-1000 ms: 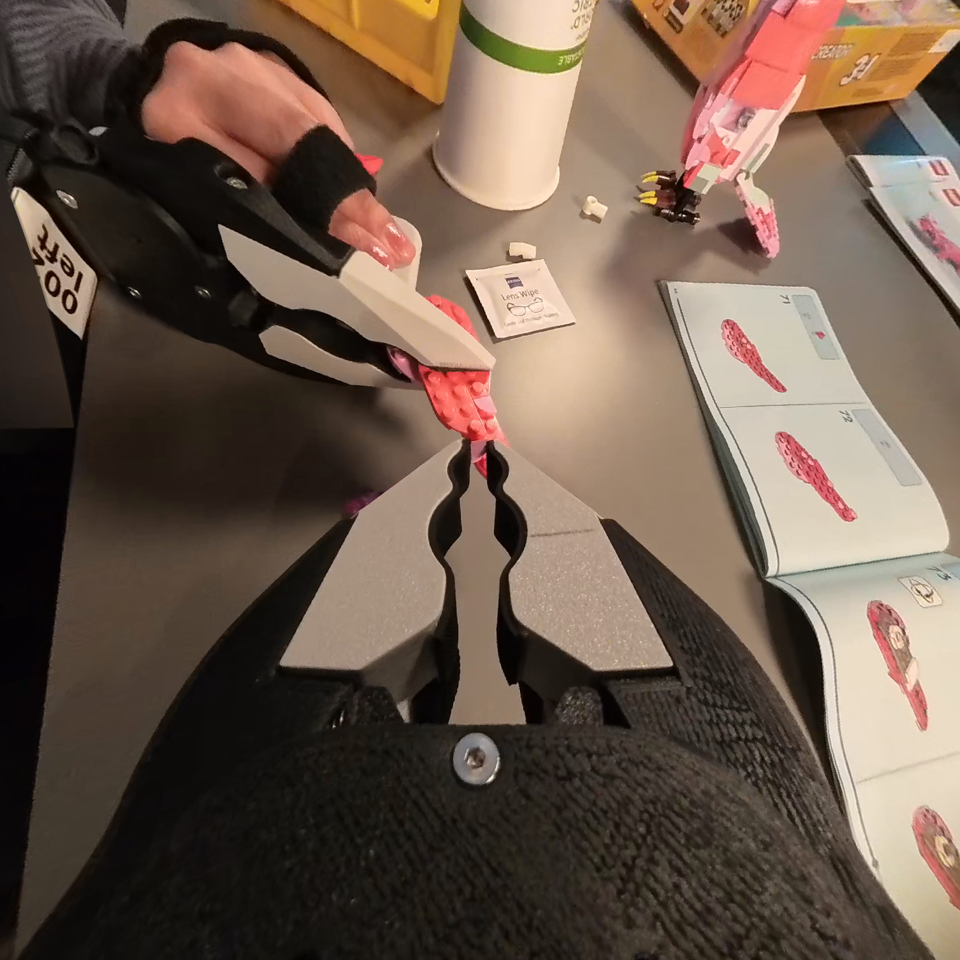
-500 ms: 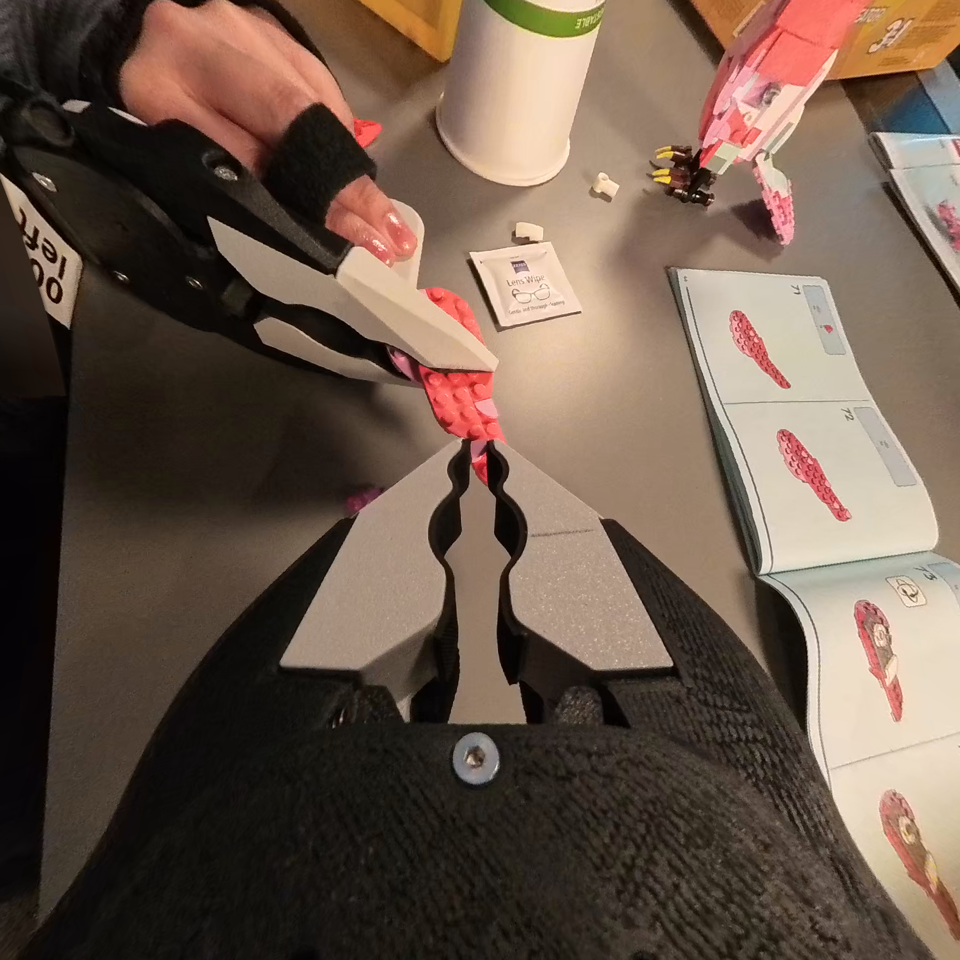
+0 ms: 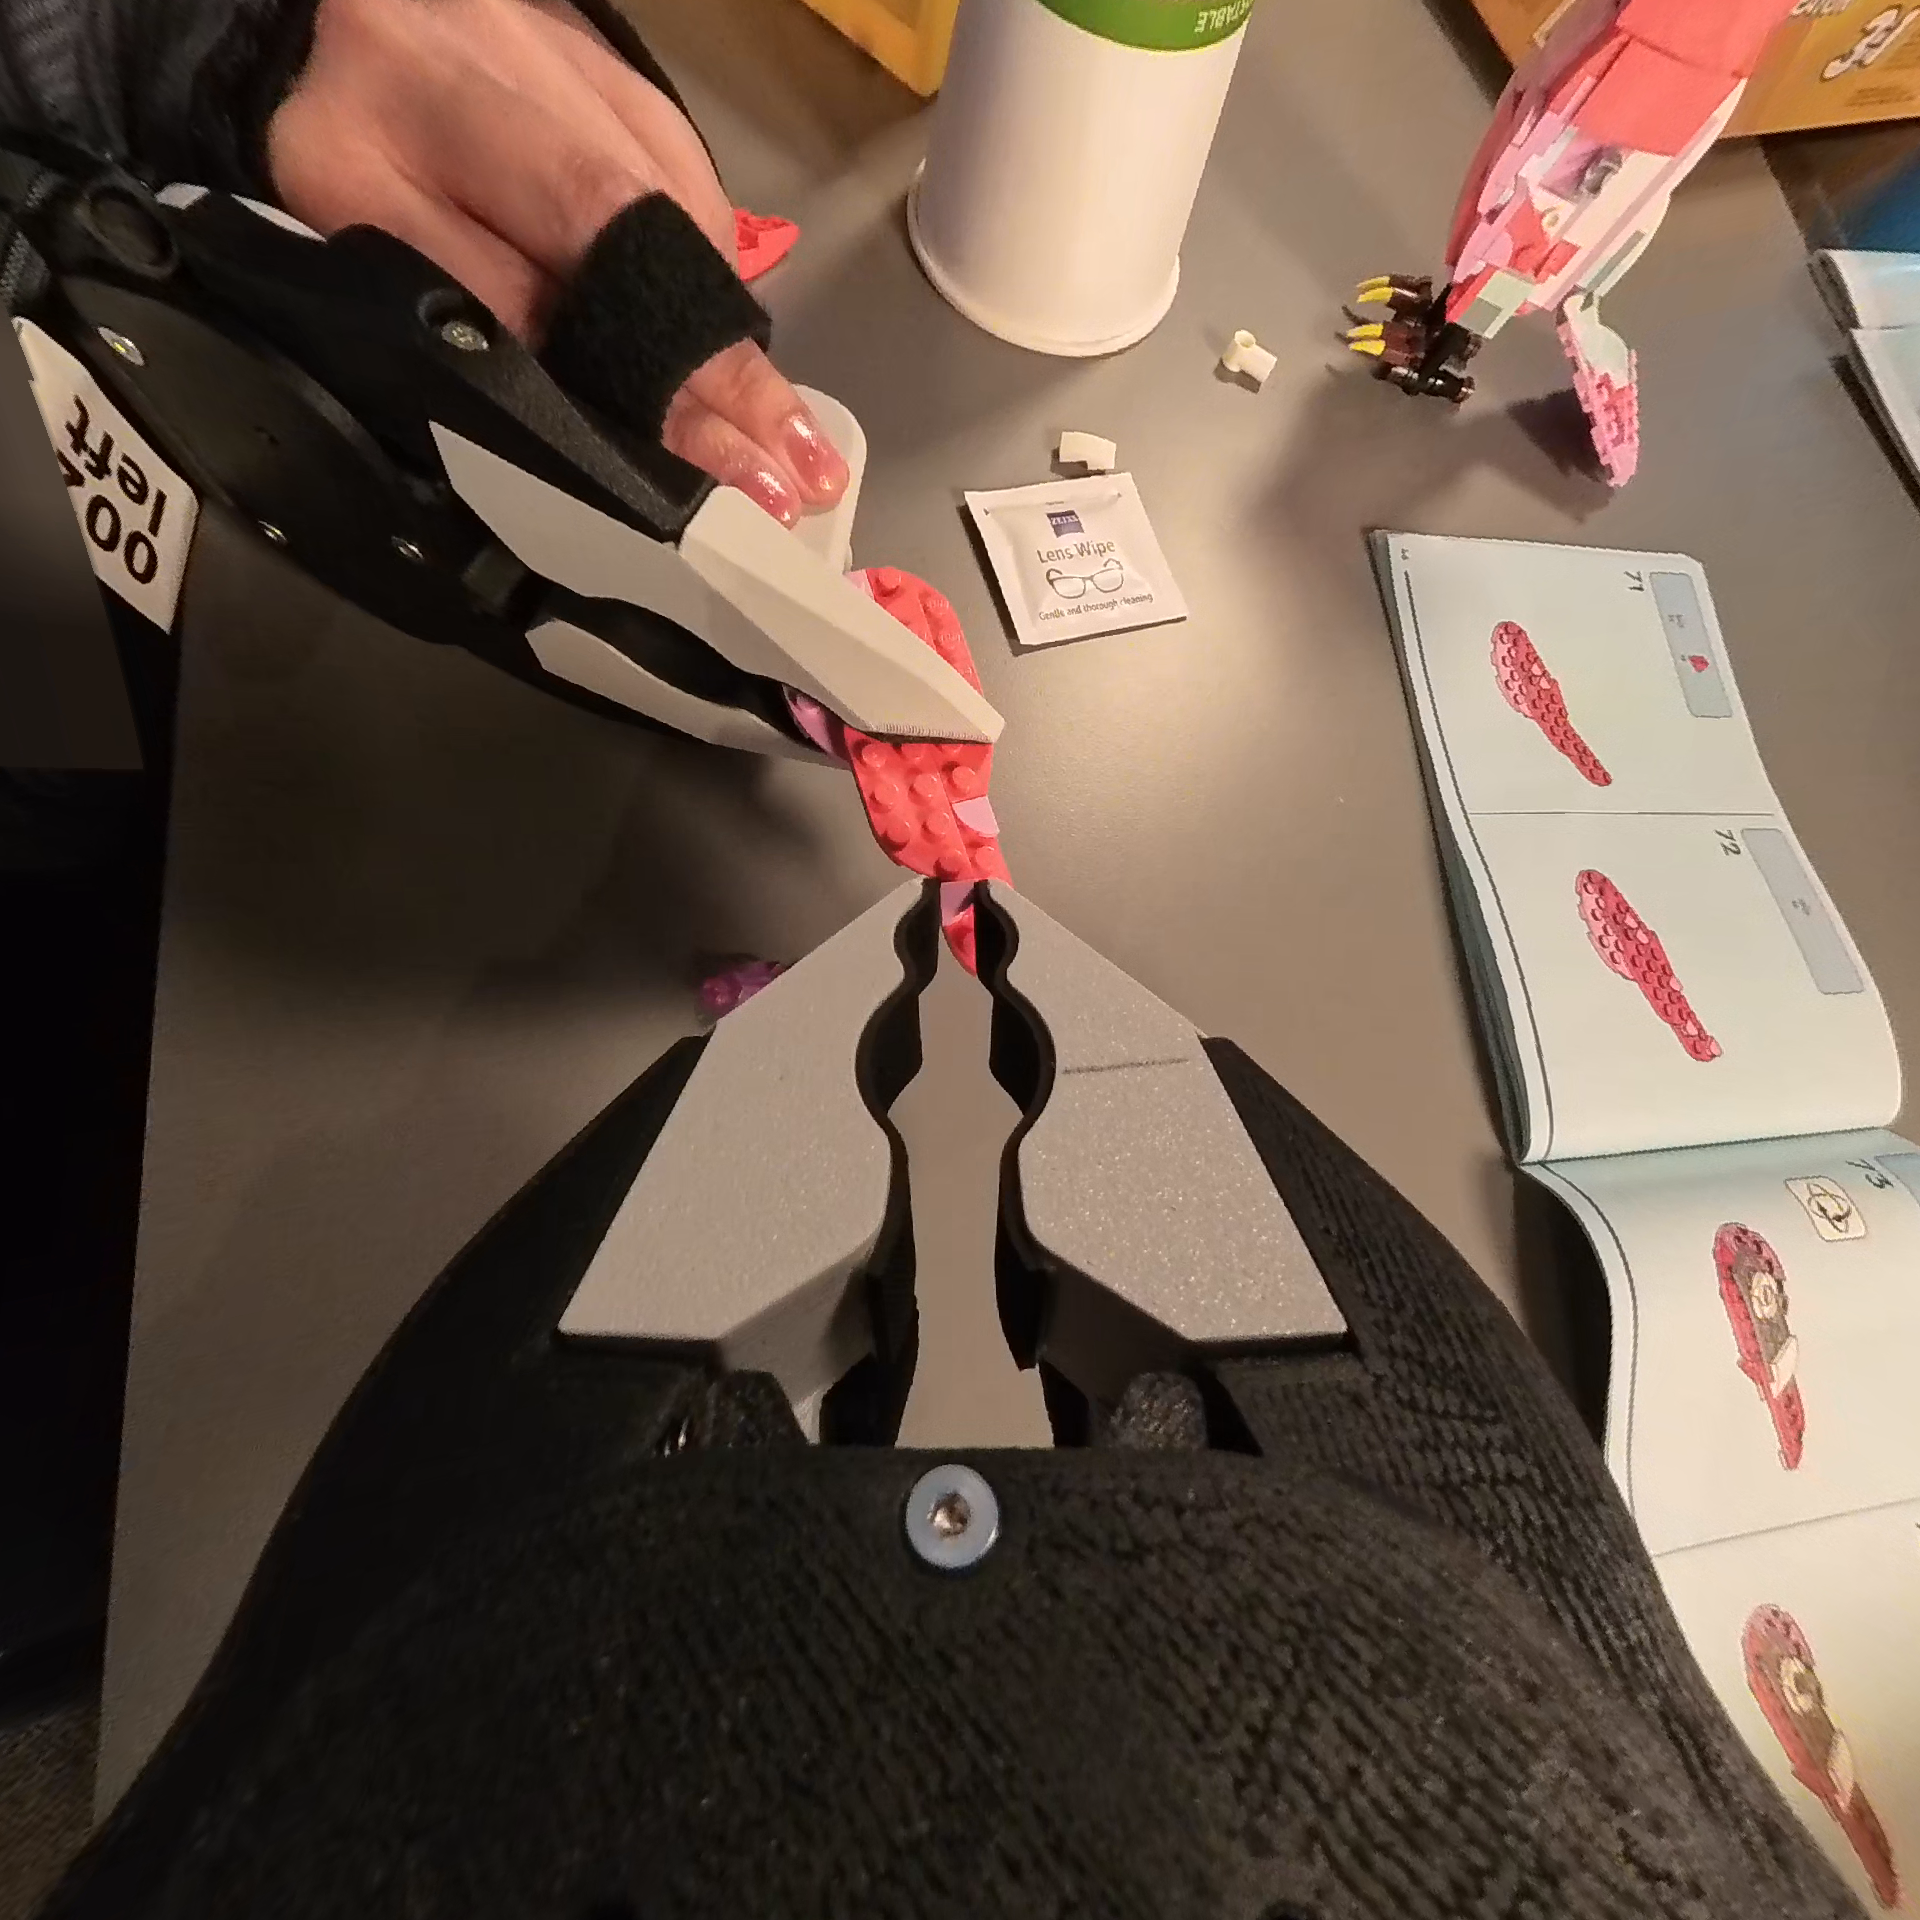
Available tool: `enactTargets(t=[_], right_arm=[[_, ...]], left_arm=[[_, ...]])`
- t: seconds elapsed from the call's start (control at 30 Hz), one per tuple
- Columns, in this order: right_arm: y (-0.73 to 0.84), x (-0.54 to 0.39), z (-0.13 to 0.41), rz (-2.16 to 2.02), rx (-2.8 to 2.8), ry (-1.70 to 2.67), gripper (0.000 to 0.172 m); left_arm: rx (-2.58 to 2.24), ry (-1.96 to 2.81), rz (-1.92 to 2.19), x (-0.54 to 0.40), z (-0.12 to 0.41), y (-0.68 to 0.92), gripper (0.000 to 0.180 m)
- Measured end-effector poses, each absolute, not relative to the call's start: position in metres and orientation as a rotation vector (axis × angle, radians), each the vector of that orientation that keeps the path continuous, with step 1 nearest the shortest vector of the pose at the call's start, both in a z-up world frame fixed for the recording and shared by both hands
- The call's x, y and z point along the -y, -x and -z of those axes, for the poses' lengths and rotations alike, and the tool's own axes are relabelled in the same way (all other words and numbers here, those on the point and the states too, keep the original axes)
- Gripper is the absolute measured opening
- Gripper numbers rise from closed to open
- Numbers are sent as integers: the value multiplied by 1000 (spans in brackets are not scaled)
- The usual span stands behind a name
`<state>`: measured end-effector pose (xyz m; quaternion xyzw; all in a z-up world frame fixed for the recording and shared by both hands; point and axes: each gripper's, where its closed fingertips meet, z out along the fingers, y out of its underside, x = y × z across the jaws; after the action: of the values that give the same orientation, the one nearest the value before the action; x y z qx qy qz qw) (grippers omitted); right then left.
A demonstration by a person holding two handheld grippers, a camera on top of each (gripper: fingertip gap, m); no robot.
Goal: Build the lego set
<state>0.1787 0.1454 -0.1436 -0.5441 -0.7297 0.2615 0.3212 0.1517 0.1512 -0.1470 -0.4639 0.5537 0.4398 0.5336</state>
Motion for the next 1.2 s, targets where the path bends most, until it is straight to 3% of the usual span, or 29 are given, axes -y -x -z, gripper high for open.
enactTargets(t=[0.37,0.63,1.2], right_arm=[[-186,-151,141,-645,1888,1426,4],[-230,-162,189,-549,1927,1663,3],[-240,-162,191,-646,1871,1760,13]], left_arm=[[-1319,1123,-1052,-153,148,-149,11],[-1325,1141,-1041,-154,151,-149,11],[-1330,1150,-1022,-154,153,-150,11]])
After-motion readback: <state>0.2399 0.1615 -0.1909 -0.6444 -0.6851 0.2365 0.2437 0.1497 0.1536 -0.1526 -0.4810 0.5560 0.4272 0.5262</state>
